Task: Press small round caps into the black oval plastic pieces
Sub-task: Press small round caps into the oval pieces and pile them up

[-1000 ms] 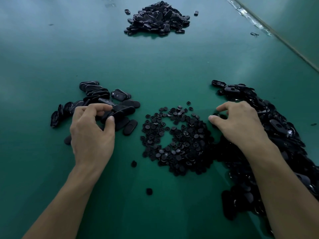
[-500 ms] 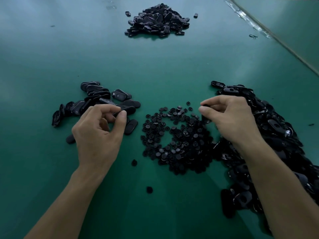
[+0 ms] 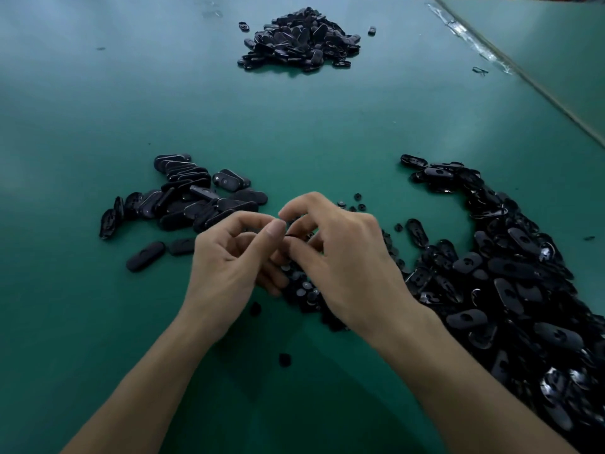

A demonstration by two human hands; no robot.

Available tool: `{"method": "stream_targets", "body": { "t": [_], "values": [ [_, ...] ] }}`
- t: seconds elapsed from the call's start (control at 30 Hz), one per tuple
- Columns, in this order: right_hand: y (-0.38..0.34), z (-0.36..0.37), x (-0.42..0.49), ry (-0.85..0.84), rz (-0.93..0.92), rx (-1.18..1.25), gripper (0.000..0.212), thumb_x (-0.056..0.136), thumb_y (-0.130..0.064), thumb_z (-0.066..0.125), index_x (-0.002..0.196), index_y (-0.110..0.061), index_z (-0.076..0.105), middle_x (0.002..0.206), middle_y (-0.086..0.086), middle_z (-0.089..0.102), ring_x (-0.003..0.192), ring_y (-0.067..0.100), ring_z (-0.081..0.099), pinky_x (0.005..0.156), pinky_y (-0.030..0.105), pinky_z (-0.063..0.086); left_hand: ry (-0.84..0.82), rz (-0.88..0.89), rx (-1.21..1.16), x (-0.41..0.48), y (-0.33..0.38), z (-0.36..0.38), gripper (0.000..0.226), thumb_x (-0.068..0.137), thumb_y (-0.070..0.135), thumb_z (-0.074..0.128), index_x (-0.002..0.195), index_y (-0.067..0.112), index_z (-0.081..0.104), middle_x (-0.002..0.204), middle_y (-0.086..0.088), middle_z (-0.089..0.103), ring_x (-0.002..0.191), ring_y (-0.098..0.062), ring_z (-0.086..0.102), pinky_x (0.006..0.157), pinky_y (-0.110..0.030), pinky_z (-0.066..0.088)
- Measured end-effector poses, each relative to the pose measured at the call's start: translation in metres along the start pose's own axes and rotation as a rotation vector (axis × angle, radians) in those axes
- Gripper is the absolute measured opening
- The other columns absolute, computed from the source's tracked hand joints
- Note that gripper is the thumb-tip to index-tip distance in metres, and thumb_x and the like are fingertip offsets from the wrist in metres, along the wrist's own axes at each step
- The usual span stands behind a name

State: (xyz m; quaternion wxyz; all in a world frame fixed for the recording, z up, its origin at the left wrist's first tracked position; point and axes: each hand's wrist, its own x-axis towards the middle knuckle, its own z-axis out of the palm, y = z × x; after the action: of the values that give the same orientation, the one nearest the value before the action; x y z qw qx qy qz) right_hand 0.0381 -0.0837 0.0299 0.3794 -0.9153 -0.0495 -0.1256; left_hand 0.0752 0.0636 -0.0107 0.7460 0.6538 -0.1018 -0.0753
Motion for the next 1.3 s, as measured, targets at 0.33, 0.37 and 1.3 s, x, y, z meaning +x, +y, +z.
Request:
{"method": "stream_targets", "body": {
  "t": [0.33, 0.37, 1.3],
  "values": [
    [-0.002, 0.003, -0.005, -0.010, 0.074, 0.210, 0.043, 0.085, -0.020, 0.078, 0.125, -0.025, 0.064, 0.102, -0.008, 0.076, 0.095, 0.003, 0.069, 0.084, 0.027, 0.057, 0.000, -0.034, -0.112, 0.004, -0.004, -0.007, 0.012, 0.080, 0.033, 0.073, 0.086, 0.024, 0.078, 0.078, -0.004, 0.075, 0.062, -0.014, 0.069, 0.051, -0.022, 0.055],
    [-0.001, 0.002, -0.005, -0.008, 0.102, 0.236, 0.041, 0.085, -0.021, 0.078, 0.124, -0.026, 0.066, 0.102, -0.008, 0.075, 0.095, 0.002, 0.068, 0.085, 0.023, 0.057, 0.012, -0.038, -0.113, 0.004, -0.005, -0.007, 0.007, 0.081, 0.027, 0.074, 0.086, 0.024, 0.079, 0.078, -0.004, 0.075, 0.063, -0.014, 0.069, 0.052, -0.022, 0.055],
    [0.034, -0.013, -0.001, -0.242, 0.306, -0.400, 0.034, 0.095, -0.044, 0.062, 0.125, -0.028, 0.061, 0.110, -0.004, 0.055, 0.108, 0.017, 0.052, 0.085, 0.032, 0.044, 0.048, -0.028, -0.212, 0.007, -0.007, -0.009, 0.014, 0.075, 0.014, 0.082, 0.081, 0.024, 0.075, 0.075, -0.005, 0.072, 0.073, -0.020, 0.072, 0.067, -0.023, 0.057]
  ]
}}
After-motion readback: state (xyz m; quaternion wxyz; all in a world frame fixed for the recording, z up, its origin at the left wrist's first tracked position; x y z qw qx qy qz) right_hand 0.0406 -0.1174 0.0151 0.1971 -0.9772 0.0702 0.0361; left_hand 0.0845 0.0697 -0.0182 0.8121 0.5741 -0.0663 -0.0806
